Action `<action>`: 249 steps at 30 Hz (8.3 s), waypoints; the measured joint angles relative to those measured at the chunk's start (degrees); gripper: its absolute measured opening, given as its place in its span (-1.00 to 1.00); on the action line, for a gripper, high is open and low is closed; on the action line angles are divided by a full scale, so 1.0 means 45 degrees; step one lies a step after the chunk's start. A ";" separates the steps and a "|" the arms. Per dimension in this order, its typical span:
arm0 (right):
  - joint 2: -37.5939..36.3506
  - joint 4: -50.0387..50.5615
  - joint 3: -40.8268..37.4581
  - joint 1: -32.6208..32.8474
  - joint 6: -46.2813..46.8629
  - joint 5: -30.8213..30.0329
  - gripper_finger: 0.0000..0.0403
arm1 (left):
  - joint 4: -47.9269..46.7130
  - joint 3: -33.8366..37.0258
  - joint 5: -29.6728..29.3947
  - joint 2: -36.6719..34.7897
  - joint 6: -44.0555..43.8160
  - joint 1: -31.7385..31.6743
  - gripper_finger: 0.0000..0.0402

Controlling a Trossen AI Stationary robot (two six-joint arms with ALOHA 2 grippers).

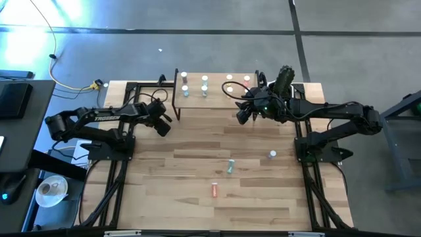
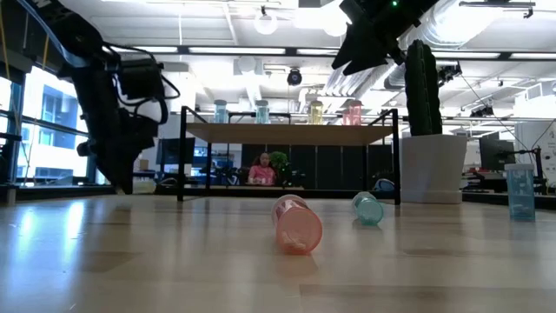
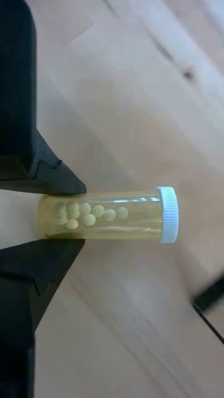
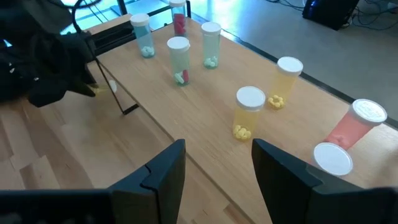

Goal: Pick and place medicine bottles onto shelf by color
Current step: Put the yellow pill bottle on the shelf aligned with the other yellow pill bottles

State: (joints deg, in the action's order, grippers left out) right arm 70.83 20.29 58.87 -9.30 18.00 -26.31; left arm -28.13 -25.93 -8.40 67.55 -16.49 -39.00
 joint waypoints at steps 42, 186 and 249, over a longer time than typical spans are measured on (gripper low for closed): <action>0.0163 -0.3705 0.0000 0.0789 -0.1138 0.2864 -0.12 | 0.0856 -0.3779 0.3391 -0.5532 0.3155 0.0619 -0.52; 0.2221 -0.2526 -0.0005 -0.1862 -0.1490 0.3300 -0.46 | 0.5483 -0.3789 0.2573 -0.3279 0.4386 0.4313 0.02; 0.2700 -0.2279 -0.0029 -0.1938 -0.2346 0.2892 -0.14 | 0.5058 -0.3784 0.2043 -0.3274 0.4381 0.4318 0.02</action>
State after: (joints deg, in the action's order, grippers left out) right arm 82.98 10.04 58.74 -18.02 7.44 -13.30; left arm -5.37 -42.96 0.80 52.82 3.22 -19.57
